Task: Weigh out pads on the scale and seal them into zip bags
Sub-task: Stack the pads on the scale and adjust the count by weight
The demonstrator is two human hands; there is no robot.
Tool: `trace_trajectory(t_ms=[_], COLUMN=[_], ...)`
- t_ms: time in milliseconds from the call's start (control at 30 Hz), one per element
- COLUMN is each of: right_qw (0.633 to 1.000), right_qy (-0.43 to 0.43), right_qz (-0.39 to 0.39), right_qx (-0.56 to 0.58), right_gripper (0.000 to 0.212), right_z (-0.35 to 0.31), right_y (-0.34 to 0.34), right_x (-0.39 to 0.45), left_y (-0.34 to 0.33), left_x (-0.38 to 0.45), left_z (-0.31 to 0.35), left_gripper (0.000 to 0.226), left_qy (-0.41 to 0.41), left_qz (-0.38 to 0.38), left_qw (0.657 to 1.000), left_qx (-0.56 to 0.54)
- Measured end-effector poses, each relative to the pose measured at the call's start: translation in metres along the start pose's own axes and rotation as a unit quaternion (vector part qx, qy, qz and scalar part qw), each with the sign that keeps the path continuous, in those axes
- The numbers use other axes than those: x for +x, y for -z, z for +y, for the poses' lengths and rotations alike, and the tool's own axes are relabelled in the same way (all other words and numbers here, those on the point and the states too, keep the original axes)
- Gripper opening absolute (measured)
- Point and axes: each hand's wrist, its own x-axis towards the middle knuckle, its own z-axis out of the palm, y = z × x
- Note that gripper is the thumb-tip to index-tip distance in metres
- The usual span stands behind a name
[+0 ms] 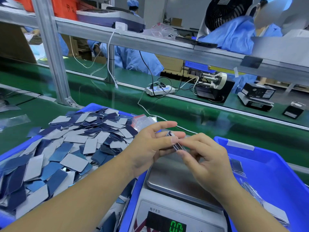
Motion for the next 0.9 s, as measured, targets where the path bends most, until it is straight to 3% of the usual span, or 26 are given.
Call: trace_trajectory(t_ms=[233,500,633,733,900], right_qw=[0.989,0.986,0.981,0.959,0.887], right_qy=[-0.131,-0.146,-0.158,-0.213,-0.299], right_qz=[0.019,0.071,0.072,0.057,0.055], right_qx=[0.060,0.045,0.082,0.178,0.347], right_gripper=[0.022,0.023,0.018,0.025,0.022], right_z=[-0.0010,0.0007,-0.0012,-0.0026,-0.0012], right_y=[-0.0009,0.0015,-0.0013,-0.0029,-0.0020], right_x=[-0.0004,0.0026,0.0016,0.0010,0.0041], left_y=[0.0002,-0.0033,-0.0038,-0.0019,0.0010], left_x=[0.0008,0.0001,-0.0005,0.0006,0.0013], left_z=[-0.0011,-0.0056,-0.0081,-0.0083,-0.0058], left_gripper=[0.047,0.045,0.033,0.035,0.041], left_qy=[0.003,0.013,0.004,-0.004,-0.014], left_qz=[0.020,0.008,-0.002,0.006,0.007], left_qw=[0.999,0.997,0.996,0.996,0.996], left_qx=[0.029,0.071,0.084,0.087,0.086])
